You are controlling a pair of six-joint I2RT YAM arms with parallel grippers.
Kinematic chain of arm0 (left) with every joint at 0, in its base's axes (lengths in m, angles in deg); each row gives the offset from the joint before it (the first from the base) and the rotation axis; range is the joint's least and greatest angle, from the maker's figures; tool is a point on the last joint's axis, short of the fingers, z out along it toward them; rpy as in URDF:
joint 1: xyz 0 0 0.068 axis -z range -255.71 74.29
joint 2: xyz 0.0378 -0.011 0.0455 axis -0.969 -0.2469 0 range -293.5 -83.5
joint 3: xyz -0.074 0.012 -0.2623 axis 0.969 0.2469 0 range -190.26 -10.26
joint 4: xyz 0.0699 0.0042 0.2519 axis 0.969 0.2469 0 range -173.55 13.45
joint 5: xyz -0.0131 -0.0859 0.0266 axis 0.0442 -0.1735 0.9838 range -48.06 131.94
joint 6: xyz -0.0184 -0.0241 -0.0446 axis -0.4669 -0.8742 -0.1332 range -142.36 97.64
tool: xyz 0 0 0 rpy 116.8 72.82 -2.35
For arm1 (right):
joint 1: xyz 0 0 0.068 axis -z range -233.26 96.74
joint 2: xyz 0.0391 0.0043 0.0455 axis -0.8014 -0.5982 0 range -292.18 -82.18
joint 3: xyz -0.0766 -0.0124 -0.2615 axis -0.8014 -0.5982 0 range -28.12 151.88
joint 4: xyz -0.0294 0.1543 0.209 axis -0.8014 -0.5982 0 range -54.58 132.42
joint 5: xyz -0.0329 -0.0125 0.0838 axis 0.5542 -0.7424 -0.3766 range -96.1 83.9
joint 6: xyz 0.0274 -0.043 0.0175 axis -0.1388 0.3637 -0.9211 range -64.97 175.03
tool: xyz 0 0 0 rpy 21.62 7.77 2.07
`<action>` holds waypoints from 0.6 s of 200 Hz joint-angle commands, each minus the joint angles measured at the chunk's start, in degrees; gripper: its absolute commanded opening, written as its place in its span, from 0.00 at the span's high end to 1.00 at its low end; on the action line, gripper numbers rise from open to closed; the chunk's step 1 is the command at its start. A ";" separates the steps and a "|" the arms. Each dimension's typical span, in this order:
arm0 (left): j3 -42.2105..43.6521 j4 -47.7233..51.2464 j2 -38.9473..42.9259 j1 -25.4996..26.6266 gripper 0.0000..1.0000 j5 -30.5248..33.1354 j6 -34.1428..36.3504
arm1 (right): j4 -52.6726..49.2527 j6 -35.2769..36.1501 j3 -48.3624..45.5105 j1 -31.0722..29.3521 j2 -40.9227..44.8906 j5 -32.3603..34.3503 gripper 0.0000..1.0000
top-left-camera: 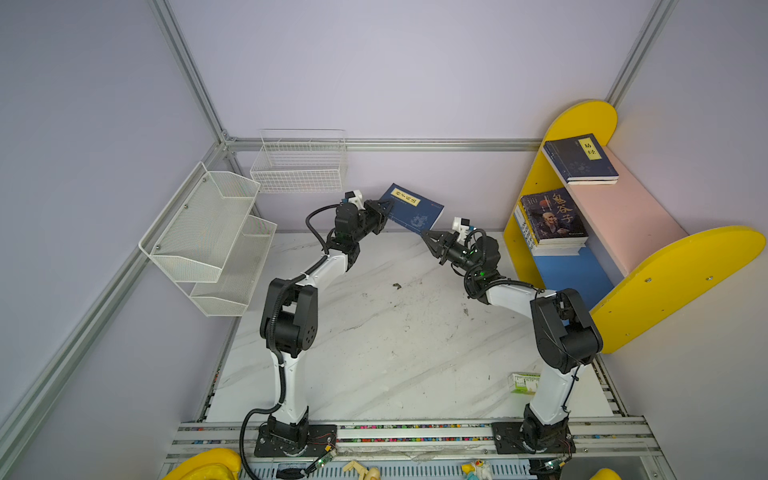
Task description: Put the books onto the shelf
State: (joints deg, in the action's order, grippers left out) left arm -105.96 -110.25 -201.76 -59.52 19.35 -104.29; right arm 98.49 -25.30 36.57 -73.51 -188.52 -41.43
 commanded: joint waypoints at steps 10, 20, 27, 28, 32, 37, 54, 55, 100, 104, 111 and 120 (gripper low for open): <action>1.43 -4.00 5.75 -0.85 0.44 -0.53 0.37 | -3.25 4.90 -1.96 3.81 6.89 4.87 1.00; 2.46 -3.92 6.34 -1.40 0.36 -0.54 0.55 | -4.73 6.51 -2.86 5.96 9.04 5.17 1.00; 3.23 -3.82 6.82 -1.86 0.30 -0.55 0.62 | -6.11 7.95 -3.43 7.58 10.72 5.27 1.00; 3.28 -3.81 6.86 -1.95 0.30 -0.54 0.63 | -6.30 8.19 -3.51 7.81 10.94 5.27 1.00; 3.88 -3.76 7.13 -2.22 0.29 -0.47 0.61 | -7.14 9.23 -3.78 8.77 11.93 5.27 1.00; 4.51 -3.80 7.52 -2.56 0.28 -0.37 0.64 | -8.42 10.46 -4.07 10.00 13.21 5.25 1.00; 7.00 -3.67 8.63 -3.73 0.25 -0.27 0.56 | -13.14 15.05 -4.80 13.81 17.31 5.19 1.00; 7.10 -3.65 8.73 -3.85 0.25 -0.31 0.55 | -13.38 15.35 -4.81 14.04 17.48 5.14 1.00; 10.76 -3.18 10.36 -5.70 0.24 -0.06 0.54 | -15.43 20.46 -9.22 23.58 24.78 5.24 1.00; 10.80 -3.14 10.33 -5.77 0.24 -0.06 0.56 | -15.54 20.49 -9.58 24.43 25.10 5.27 1.00; 10.80 -3.10 10.24 -5.81 0.24 -0.18 0.51 | -15.50 20.48 -10.12 25.72 25.60 5.42 1.00; 10.67 -3.18 10.24 -5.90 0.24 -0.35 0.38 | -15.49 20.58 -10.74 27.40 25.93 5.28 1.00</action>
State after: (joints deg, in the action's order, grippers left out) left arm -97.24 -111.52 -193.85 -65.47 19.48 -104.29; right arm 82.71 -7.79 27.37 -49.21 -164.30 -36.28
